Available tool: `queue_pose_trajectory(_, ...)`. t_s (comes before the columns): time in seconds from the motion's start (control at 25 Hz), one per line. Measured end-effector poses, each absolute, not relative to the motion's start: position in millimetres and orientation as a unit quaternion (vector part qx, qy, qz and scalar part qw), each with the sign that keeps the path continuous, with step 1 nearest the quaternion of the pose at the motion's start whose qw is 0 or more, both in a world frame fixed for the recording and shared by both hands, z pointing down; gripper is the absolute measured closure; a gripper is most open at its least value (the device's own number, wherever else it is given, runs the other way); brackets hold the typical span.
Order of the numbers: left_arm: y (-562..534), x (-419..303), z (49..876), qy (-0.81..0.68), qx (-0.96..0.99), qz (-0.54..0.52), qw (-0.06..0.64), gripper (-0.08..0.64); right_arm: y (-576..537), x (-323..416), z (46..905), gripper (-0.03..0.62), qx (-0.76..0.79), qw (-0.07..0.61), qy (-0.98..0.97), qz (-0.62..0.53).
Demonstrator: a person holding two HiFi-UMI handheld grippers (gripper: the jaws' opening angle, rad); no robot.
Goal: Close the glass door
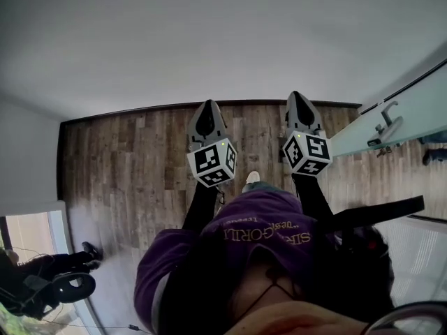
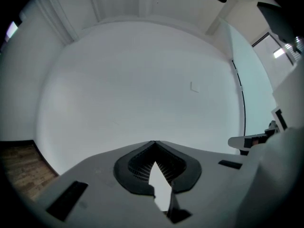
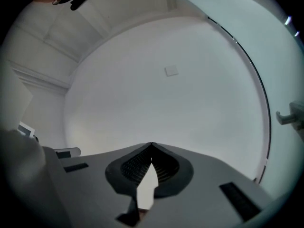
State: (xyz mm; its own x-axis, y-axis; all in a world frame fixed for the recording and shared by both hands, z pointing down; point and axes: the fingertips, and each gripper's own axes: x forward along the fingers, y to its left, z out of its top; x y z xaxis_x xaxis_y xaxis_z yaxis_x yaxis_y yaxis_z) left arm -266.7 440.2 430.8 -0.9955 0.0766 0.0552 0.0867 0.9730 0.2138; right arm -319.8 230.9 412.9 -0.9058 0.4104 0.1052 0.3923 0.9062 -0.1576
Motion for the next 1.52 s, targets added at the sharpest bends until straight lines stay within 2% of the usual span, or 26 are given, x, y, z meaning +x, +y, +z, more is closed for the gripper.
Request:
queue_pose_trajectory(0.44, 335, -365, 449, -0.986, 0.103, -0.121, 0.043, 0.558, 135, -360, 428, 0.606, -0.077, 0.067, -0.992, 0.074)
queue_pose_trajectory(0.72, 267, -422, 447, -0.955, 0.269, -0.112, 0.058, 0.558, 89, -375, 431, 0.606, 0.036, 0.060, -0.995, 0.076)
queue_pose_trajectory(0.96, 208, -485, 427, -0.916, 0.388, -0.094, 0.045, 0.558, 54, -406, 417, 0.606, 0.137, 0.040, -0.986, 0.089)
queue_pose_trajectory(1.24, 135, -507, 425, -0.848, 0.524, -0.062, 0.055, 0.558, 16, -396, 412, 0.606, 0.261, 0.023, -0.960, 0.096)
queue_pose_trajectory(1.36, 100, -497, 426, -0.812, 0.583, -0.024, 0.024, 0.545, 5, -380, 411, 0.606, 0.309, 0.025, -0.946, 0.099)
queue_pose_trajectory(1.52, 46, -461, 413, -0.738, 0.671, 0.047, -0.058, 0.475, -6, -343, 411, 0.606, 0.377, 0.017, -0.921, 0.099)
